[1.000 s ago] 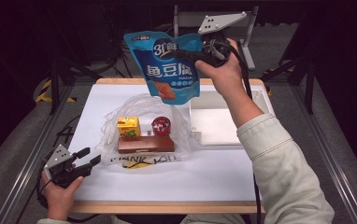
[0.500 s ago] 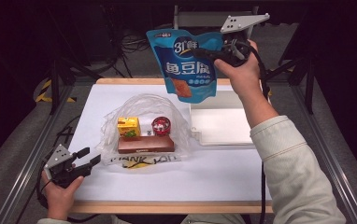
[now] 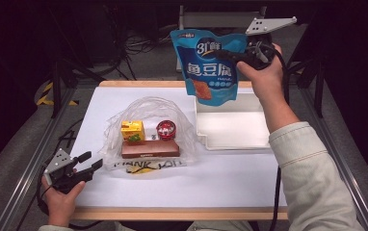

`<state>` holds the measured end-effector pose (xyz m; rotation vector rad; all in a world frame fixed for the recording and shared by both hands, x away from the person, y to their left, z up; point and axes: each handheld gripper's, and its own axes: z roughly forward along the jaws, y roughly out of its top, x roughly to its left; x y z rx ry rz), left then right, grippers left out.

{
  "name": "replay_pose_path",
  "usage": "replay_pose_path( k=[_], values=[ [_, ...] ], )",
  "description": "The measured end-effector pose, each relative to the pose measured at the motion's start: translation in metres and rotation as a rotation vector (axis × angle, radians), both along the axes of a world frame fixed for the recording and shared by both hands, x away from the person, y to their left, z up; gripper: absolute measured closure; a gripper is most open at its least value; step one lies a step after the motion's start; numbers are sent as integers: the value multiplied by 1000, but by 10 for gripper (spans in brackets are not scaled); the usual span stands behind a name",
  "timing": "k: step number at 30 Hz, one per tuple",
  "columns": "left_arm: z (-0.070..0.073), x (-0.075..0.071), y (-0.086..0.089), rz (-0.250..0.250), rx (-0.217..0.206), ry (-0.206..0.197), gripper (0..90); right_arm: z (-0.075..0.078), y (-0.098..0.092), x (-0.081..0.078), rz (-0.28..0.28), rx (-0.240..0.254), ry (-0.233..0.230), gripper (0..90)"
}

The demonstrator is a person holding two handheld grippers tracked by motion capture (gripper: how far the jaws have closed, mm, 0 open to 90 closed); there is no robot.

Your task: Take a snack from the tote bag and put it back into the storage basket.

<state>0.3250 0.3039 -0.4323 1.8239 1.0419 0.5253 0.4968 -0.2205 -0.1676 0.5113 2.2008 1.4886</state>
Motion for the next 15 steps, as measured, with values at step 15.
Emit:
replay_pose_path(
  k=[15],
  values=[
    [0,1,-1,1,-1,0,424,-11,-36,8,-85,13,23,900]
  ],
)
